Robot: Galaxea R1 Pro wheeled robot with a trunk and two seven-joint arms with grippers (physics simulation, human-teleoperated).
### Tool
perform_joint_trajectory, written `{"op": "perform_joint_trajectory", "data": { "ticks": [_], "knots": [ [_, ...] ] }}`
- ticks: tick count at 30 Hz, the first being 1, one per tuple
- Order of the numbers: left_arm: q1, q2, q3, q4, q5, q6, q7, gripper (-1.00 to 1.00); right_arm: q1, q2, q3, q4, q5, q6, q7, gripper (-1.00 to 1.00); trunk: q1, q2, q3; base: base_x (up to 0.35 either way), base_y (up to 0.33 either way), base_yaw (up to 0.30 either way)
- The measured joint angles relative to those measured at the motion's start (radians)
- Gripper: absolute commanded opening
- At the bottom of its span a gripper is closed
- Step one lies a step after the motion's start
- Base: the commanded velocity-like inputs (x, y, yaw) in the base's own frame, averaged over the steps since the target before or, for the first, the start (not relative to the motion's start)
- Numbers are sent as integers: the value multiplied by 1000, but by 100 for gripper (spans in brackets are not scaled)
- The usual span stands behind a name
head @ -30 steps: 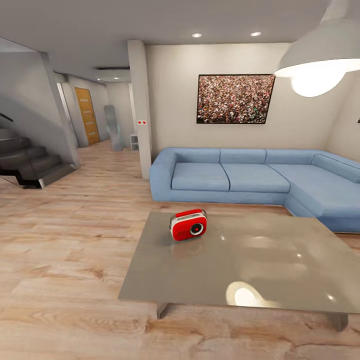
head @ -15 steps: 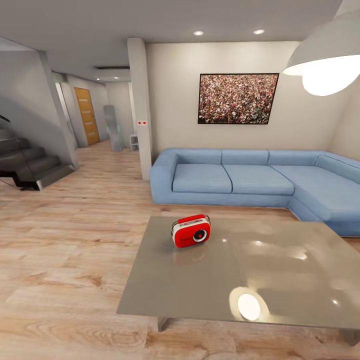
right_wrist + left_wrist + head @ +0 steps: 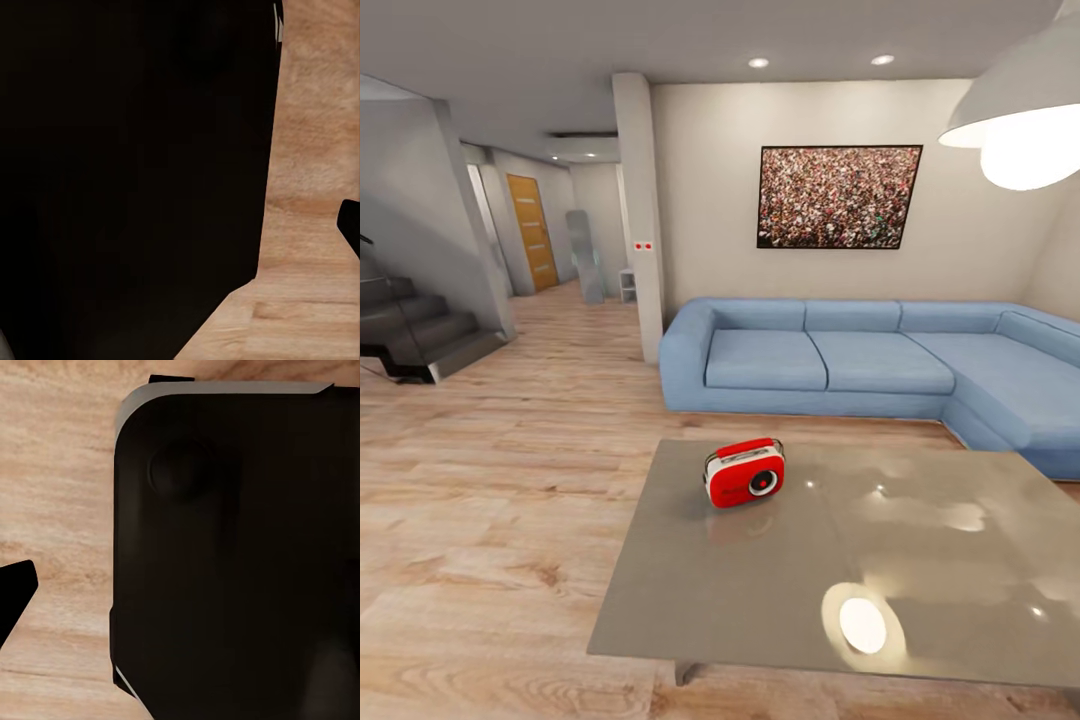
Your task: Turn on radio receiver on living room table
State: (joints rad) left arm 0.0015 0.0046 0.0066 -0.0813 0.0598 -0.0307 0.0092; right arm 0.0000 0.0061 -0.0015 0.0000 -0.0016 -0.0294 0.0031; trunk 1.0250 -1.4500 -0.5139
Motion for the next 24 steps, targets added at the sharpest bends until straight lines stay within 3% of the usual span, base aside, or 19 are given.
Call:
{"op": "perform_joint_trajectory", "data": {
  "ticks": [18, 24],
  "knots": [
    [0, 0, 0, 0, 0, 0, 0, 100, 0, -1, 0, 0, -2, 0, 1, 100, 0, 0, 0, 8, 1, 0],
    [0, 1, 0, 0, 1, 0, 0, 100, 0, -1, 0, 0, -1, 0, 1, 100, 0, 0, 0, 215, 70, 0]
  ]
}}
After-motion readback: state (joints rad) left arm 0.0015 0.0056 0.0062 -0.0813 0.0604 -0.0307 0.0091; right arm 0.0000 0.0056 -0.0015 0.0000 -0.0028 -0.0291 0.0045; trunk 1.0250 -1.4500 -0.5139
